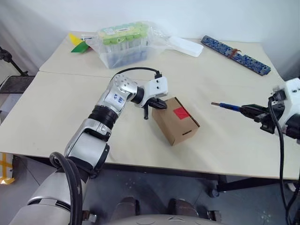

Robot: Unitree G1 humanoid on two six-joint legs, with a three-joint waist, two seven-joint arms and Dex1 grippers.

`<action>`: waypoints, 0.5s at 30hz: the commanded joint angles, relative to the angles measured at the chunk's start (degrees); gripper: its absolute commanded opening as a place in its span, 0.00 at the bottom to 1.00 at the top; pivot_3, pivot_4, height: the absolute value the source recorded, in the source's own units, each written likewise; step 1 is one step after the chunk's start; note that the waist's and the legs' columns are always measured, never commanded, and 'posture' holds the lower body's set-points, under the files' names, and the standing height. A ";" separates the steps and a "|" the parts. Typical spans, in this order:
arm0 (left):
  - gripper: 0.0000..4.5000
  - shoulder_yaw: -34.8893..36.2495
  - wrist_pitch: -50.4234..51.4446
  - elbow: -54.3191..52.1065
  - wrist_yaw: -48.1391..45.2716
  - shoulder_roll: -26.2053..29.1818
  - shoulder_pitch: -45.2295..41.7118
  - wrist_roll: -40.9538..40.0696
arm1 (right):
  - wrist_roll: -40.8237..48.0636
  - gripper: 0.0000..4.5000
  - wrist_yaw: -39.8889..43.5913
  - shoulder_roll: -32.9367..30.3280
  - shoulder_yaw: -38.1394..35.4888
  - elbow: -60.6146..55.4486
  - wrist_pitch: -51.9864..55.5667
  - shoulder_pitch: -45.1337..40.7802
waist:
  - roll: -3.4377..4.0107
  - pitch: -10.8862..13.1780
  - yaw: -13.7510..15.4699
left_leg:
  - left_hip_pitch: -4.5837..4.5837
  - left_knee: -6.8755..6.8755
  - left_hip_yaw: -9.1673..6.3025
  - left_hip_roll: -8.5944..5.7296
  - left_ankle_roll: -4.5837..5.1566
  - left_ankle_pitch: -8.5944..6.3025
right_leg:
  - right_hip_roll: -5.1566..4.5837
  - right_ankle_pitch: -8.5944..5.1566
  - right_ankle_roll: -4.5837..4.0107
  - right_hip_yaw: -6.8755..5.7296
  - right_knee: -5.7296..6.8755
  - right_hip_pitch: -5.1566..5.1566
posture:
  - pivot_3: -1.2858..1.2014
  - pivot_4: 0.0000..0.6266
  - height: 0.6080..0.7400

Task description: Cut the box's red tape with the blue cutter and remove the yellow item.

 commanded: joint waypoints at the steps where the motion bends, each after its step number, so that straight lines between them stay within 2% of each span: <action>1: 0.01 -3.36 0.82 1.97 -0.92 -0.72 2.39 3.18 | -2.64 0.03 -3.63 6.09 -4.38 0.69 -10.30 4.60 | 0.00 0.00 -0.01 | 0.03 0.00 -0.01 0.02 0.00 0.00 | 0.02 0.00 0.00 -0.01 0.00 0.03 | 0.52 0.24 1.00; 6: 0.01 -3.19 0.92 2.09 -0.87 -0.90 1.96 3.20 | -5.15 0.03 -6.88 14.47 -4.85 3.72 -22.27 10.42 | 0.02 -0.01 -0.04 | 0.05 -0.03 0.05 -0.01 0.00 0.00 | 0.02 0.00 0.00 0.06 0.00 0.01 | 0.52 0.24 1.00; 15: 0.01 -2.93 0.81 2.14 -0.68 -0.76 1.80 3.28 | -10.42 0.03 -7.37 16.17 2.31 6.21 -32.07 20.09 | 0.04 -0.02 -0.16 | 0.15 -0.05 0.09 0.01 0.02 0.00 | 0.03 0.00 0.00 0.15 0.02 0.03 | 0.52 0.24 1.00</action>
